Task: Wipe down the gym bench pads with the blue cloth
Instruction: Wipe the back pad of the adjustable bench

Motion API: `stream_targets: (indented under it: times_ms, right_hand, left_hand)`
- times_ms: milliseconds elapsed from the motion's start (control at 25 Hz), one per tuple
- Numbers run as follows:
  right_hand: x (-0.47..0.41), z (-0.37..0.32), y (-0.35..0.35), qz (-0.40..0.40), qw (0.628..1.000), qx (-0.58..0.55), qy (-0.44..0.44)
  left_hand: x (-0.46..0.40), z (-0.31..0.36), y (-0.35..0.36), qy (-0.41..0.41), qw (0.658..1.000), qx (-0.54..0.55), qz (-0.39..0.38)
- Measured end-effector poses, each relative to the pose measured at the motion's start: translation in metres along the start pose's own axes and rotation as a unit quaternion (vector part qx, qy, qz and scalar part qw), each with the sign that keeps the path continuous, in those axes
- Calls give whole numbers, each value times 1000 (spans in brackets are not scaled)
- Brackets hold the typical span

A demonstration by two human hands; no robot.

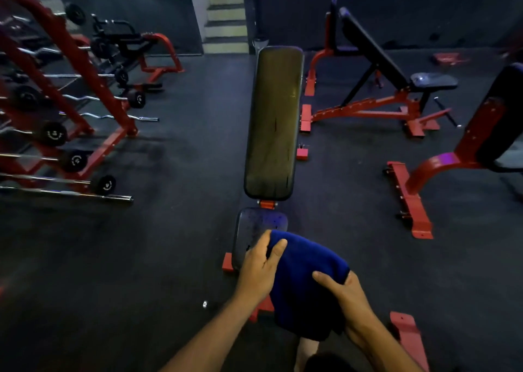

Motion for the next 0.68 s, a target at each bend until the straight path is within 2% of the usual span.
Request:
stream_targets:
  times_ms: [160,320,440,520,680]
  right_hand:
    - [-90,-56,-28,29,999,-28,-11]
    - [-163,-124,-53,19,998,-19,-50]
    - [-200,-165,-64,38,995,-17,-91]
    - [-224,-189,-70,47,992,-17,-116]
    - [-273,-227,-75,59,989,-11,-136]
  left_hand:
    - [-106,15,-4,17,999,-18,25]
    - [-192,27,-22,19,998,-35,49]
    - [-233,25,-42,32,990,-131,36]
    - [-265,26,-57,58,978,-192,54]
    - [-333,32,-81,73,957,-276,55]
Point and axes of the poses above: each hand's wrist, its own x-axis away from the middle knuckle, its own y-axis out of the palm, z = x × y, the point moved 3 cm from there along -x, towards the middle knuckle, and after that the axes turned 6 degrees about -z, right-handed, at the moved point
